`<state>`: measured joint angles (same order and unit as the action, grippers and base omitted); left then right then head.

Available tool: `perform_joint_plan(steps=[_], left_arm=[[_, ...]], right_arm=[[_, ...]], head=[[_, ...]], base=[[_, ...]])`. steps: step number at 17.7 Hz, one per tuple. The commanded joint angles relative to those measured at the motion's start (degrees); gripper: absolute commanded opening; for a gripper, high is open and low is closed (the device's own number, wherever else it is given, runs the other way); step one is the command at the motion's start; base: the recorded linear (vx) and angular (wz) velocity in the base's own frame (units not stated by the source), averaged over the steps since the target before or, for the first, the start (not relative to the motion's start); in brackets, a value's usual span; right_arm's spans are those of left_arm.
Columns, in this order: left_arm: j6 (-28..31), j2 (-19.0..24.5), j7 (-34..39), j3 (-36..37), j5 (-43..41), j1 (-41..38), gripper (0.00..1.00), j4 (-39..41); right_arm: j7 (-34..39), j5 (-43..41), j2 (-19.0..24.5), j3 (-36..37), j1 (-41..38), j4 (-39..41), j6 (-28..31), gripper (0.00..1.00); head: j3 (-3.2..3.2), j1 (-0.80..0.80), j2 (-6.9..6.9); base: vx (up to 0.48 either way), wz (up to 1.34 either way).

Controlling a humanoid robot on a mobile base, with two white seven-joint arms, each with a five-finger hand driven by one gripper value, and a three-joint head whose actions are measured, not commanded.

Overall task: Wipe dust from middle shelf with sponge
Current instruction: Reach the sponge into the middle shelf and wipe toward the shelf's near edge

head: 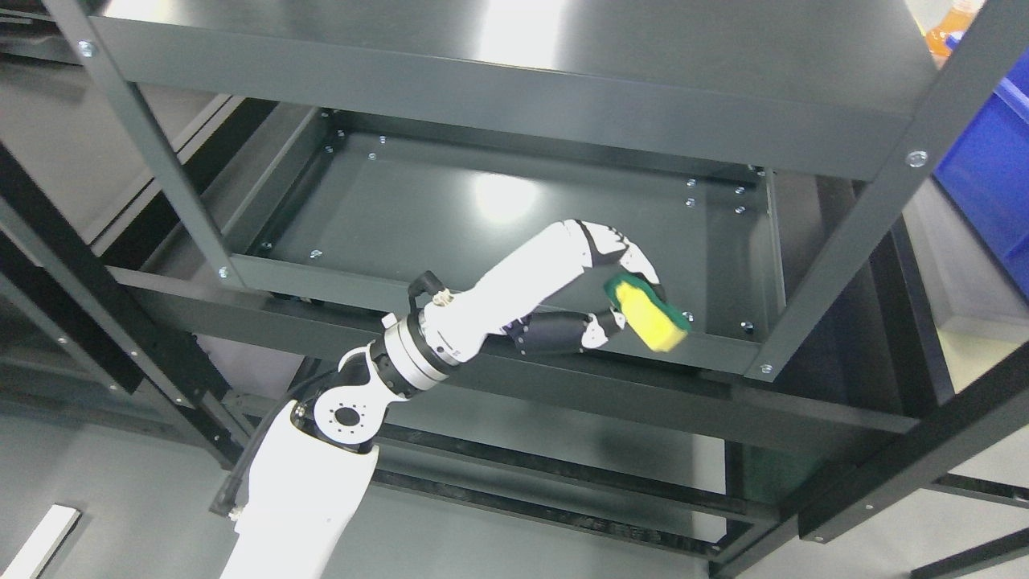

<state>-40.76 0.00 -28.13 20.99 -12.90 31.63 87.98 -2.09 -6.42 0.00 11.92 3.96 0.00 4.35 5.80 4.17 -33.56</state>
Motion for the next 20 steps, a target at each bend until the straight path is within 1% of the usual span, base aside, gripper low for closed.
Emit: perform_joint_plan(steps=[1,4,6,8,10,13,16,17,18,20], left_arm=[[-4.2,1.0,0.1,3.1,-4.4,0.2,0.0,5.5],[-4.2,1.0,0.7,2.0,-4.2,0.1,0.0,10.4],[-4.2,1.0,3.6,1.3,-3.9,0.1,0.0,13.4],[-4.2,1.0,7.7,0.7,-3.4,0.2,0.0,13.8],[-4.2,1.0,8.5,-1.8,-1.5,0.2,0.0,13.8],[-4.2,1.0,8.4,-9.0,1.3,0.0,0.0,13.5],[-4.2,1.0,7.9,-18.3,4.1,-1.4,0.0,12.6],[-4.2,1.0,7.9,-21.7,4.3,-2.2,0.0,12.3],[-4.2,1.0,7.9,-26.7,4.6,-3.4,0.0,12.1],[-4.2,1.0,7.7,-33.5,6.0,-5.1,0.0,12.0]], right_arm=[[0.0,0.0,-1.0,0.0,0.0,1.0,0.0,1.0],[0.0,0.0,-1.0,-0.1,0.0,1.0,0.0,1.0],[0.0,0.0,-1.0,0.0,0.0,1.0,0.0,1.0],[0.0,0.0,-1.0,0.0,0.0,1.0,0.0,1.0],[0.0,0.0,-1.0,-0.1,0.0,1.0,0.0,1.0],[0.0,0.0,-1.0,-0.1,0.0,1.0,0.0,1.0],[0.0,0.0,-1.0,0.0,0.0,1.0,0.0,1.0],[0.0,0.0,-1.0,-0.1,0.0,1.0,0.0,1.0],[0.0,0.0,-1.0,0.0,0.0,1.0,0.0,1.0],[0.0,0.0,-1.0,0.0,0.0,1.0,0.0,1.0]], head=[[0.0,0.0,0.0],[0.0,0.0,0.01],[0.0,0.0,0.01],[0.0,0.0,0.01],[0.0,0.0,0.01],[0.0,0.0,0.01],[0.0,0.0,0.01],[0.0,0.0,0.01],[0.0,0.0,0.01],[0.0,0.0,0.01]], base=[[0.016,-0.15],[0.023,-0.09],[0.0,0.0],[0.0,0.0],[0.0,0.0],[0.0,0.0],[0.0,0.0],[0.0,0.0],[0.0,0.0],[0.0,0.0]])
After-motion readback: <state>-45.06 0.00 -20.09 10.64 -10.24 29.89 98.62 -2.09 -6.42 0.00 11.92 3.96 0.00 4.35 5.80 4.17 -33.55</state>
